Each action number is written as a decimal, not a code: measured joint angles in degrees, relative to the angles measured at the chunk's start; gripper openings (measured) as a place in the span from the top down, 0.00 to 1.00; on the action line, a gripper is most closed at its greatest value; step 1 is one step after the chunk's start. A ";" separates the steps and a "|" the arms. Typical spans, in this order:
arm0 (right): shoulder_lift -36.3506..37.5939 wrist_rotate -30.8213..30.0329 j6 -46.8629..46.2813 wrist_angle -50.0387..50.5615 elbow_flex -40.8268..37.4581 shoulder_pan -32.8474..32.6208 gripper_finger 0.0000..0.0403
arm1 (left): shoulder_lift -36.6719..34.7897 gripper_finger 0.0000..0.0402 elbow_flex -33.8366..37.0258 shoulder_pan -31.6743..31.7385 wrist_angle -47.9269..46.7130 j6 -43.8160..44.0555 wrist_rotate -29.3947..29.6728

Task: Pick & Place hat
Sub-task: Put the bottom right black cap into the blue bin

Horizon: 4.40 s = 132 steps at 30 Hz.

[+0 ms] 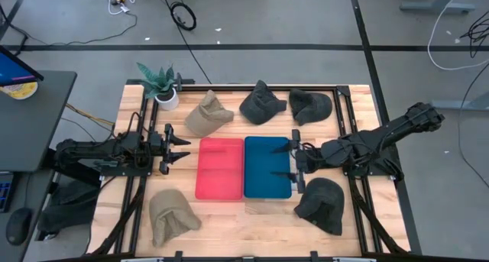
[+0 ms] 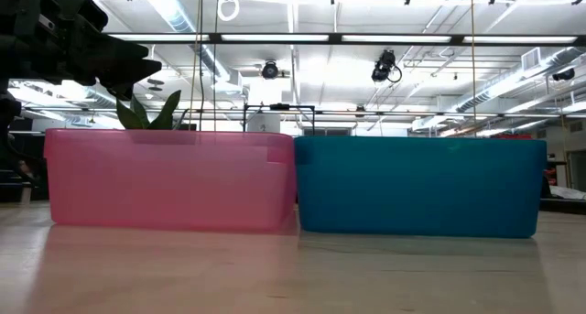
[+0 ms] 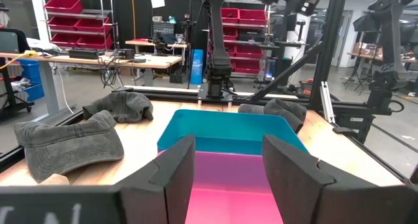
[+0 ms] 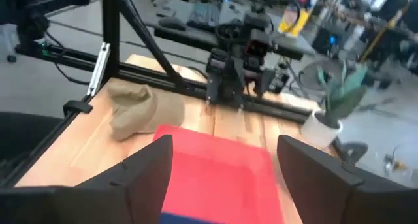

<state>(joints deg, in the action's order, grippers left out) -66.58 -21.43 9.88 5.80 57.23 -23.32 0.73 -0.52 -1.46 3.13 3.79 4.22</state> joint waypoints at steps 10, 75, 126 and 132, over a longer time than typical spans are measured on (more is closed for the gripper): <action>9.25 -0.07 -0.18 -8.31 -0.02 -0.82 0.31 | 0.00 0.54 0.01 -0.01 -0.01 0.02 -0.01; -23.67 11.06 -98.10 68.97 9.08 -31.11 0.31 | 0.00 0.54 0.01 0.01 0.00 0.00 0.00; -23.78 17.48 -93.74 47.53 -11.55 -29.78 0.79 | 0.00 0.54 -0.01 0.01 -0.01 0.00 -0.01; -23.85 19.05 -92.17 55.72 -6.62 -29.85 0.95 | 0.00 0.54 0.00 0.01 -0.01 0.02 0.00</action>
<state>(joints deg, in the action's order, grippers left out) -90.43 -2.38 -82.29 61.52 50.61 -53.17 0.73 -0.53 -1.45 3.11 3.81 4.22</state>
